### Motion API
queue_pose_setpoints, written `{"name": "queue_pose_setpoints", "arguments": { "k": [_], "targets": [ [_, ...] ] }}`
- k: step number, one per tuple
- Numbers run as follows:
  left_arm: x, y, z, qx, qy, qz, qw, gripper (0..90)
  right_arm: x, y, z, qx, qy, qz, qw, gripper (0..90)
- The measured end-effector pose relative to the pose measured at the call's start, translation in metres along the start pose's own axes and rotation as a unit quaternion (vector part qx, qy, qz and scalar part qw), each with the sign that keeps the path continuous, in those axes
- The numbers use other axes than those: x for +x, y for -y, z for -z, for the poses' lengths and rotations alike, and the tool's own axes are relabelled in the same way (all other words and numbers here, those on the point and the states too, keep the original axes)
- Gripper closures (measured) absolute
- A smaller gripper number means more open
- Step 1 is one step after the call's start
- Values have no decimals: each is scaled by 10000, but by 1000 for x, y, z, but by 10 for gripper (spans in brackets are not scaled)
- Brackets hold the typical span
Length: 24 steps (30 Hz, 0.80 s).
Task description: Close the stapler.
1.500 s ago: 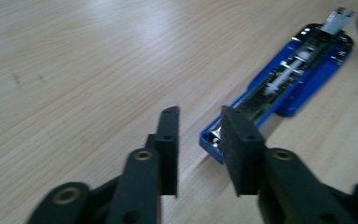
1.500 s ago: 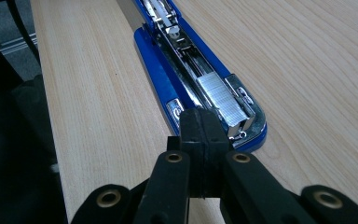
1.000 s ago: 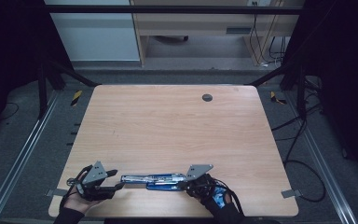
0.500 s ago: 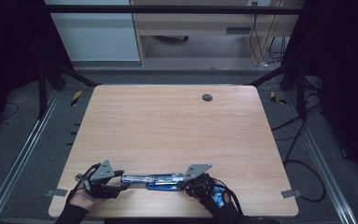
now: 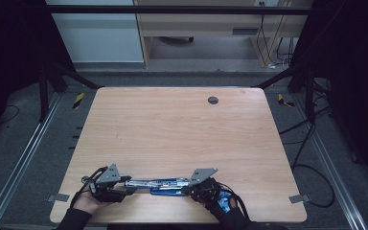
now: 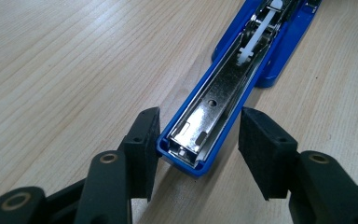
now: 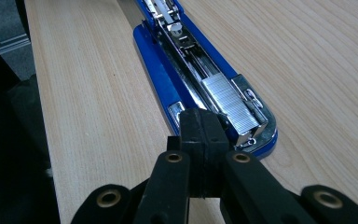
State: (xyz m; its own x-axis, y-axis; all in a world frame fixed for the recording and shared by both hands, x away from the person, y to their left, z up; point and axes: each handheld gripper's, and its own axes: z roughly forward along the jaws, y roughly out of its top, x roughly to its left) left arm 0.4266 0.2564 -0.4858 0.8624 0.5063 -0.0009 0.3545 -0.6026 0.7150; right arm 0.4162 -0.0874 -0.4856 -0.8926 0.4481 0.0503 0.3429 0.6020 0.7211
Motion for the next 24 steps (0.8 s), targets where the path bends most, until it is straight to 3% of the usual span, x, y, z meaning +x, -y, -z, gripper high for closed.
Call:
{"name": "queue_pose_setpoints", "arguments": {
  "k": [24],
  "targets": [
    [1,-3,4,-26,43,-102,9999,495,0,0,-1,-19,7,21,10000,900]
  ]
}}
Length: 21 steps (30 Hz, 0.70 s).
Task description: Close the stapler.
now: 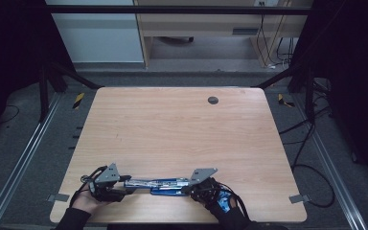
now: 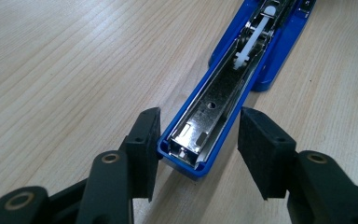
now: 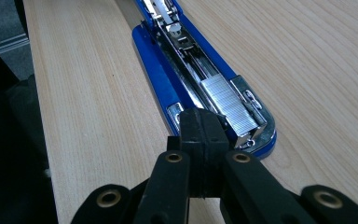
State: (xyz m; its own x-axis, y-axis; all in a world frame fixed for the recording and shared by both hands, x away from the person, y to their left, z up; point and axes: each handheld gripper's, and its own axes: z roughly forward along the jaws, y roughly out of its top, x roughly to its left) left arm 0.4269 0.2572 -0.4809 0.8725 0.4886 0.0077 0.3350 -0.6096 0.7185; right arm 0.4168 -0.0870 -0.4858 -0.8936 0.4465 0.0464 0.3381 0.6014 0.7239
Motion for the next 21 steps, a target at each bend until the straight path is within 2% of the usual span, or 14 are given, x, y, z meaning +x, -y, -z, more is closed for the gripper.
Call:
{"name": "queue_pose_setpoints", "arguments": {
  "k": [5,11,16,21],
  "targets": [
    [1,-1,1,-2,52,50,10000,497,0,0,0,-4,10,3,10000,900],
    [0,-2,3,-43,27,2,10000,498,0,0,0,-3,13,5,10000,900],
    [2,-4,8,-211,79,105,9997,511,-1,0,0,-3,13,3,10000,900],
    [1,-6,9,-163,57,83,9998,511,-1,0,0,-1,10,2,10000,900]
  ]
}}
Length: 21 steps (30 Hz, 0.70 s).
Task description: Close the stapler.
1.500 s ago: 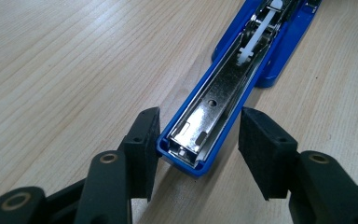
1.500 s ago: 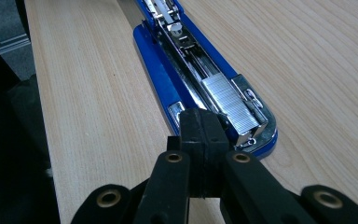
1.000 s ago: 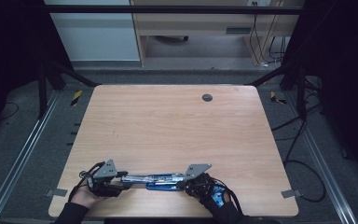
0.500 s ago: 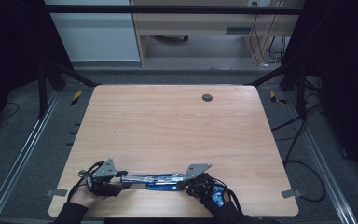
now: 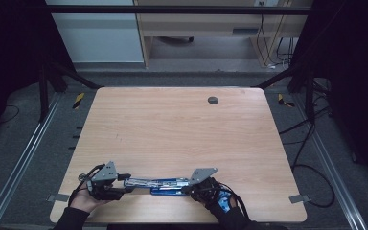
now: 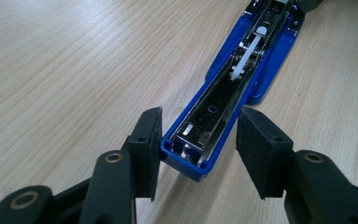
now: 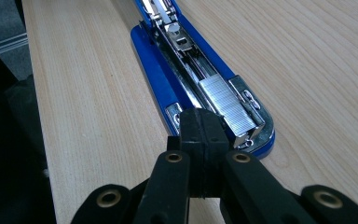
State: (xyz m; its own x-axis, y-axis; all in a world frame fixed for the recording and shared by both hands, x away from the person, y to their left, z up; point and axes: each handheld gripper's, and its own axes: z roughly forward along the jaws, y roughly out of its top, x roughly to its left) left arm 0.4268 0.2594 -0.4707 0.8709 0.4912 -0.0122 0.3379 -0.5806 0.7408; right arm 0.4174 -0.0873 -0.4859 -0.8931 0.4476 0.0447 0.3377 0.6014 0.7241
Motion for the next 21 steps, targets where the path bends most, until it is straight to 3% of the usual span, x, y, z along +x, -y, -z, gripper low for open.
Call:
{"name": "queue_pose_setpoints", "arguments": {
  "k": [21],
  "targets": [
    [1,-5,3,11,23,-73,10000,519,0,0,0,20,-3,3,10000,900]
  ]
}}
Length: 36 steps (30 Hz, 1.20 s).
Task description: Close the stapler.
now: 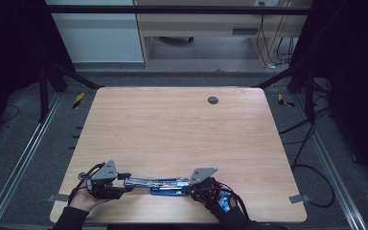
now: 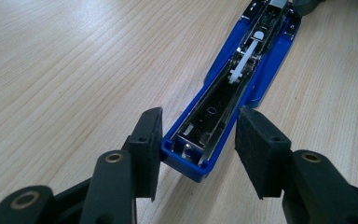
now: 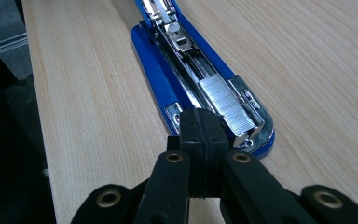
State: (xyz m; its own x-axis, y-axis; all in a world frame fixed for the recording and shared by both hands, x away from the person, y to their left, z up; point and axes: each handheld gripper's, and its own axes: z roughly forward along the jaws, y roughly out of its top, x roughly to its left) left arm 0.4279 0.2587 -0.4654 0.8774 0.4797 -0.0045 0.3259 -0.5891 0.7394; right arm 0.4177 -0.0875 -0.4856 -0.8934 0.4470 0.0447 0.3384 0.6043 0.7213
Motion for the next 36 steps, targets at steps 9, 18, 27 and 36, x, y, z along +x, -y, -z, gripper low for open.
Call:
{"name": "queue_pose_setpoints", "arguments": {
  "k": [9,18,27,36],
  "targets": [
    [-1,-4,2,-52,-24,-23,10000,525,0,0,0,-3,-13,4,10000,900],
    [-1,-6,3,-40,-8,-38,10000,527,-1,0,0,-4,-28,-2,10000,900],
    [-2,-10,5,-55,-11,-88,9999,531,-1,0,0,-3,-24,-12,10000,900],
    [-1,-11,4,-27,10,-66,10000,528,-1,0,0,2,-38,-41,10000,900]
  ]
}}
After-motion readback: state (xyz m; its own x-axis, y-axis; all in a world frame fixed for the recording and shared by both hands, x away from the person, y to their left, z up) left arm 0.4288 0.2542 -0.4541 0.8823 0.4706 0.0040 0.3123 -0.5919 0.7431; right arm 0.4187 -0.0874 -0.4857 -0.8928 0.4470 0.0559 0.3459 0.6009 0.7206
